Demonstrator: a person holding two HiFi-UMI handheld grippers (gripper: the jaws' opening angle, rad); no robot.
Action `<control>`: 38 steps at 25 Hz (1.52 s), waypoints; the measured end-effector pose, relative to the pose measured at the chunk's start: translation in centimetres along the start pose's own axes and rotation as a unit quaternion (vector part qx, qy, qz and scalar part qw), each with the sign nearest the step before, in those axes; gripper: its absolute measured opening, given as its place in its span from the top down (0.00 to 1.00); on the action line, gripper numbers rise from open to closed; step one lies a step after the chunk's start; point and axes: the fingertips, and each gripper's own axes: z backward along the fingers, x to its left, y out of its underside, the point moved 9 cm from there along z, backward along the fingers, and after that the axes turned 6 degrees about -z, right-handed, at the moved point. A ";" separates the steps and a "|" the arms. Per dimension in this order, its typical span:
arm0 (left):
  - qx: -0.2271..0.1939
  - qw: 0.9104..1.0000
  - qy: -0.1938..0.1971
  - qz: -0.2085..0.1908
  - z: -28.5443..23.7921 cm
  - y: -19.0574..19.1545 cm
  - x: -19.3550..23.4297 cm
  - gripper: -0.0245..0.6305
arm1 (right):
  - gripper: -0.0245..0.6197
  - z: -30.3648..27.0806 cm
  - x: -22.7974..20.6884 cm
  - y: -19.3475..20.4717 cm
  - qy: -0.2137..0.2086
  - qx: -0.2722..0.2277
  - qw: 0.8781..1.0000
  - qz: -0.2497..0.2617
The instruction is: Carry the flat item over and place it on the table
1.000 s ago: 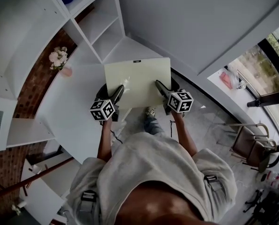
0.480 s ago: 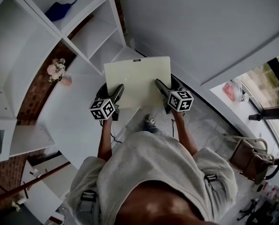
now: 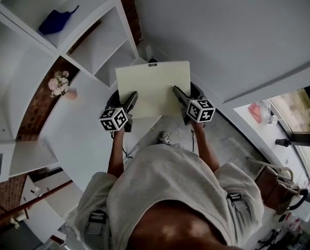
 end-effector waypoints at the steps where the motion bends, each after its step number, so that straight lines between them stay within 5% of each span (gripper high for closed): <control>1: 0.002 1.000 -0.002 0.000 -0.3 -0.1 0.0 0.34 | 0.39 -0.3 -0.3 -0.1 -0.001 0.002 1.000 -0.002; 17: 0.042 0.999 -0.014 0.002 -1.8 0.7 2.6 0.34 | 0.39 -3.3 -1.3 2.1 -0.001 0.024 0.999 -0.038; 38: 0.107 0.993 0.025 0.046 -5.0 5.7 12.1 0.34 | 0.40 -9.7 0.2 8.0 0.069 0.081 0.992 -0.061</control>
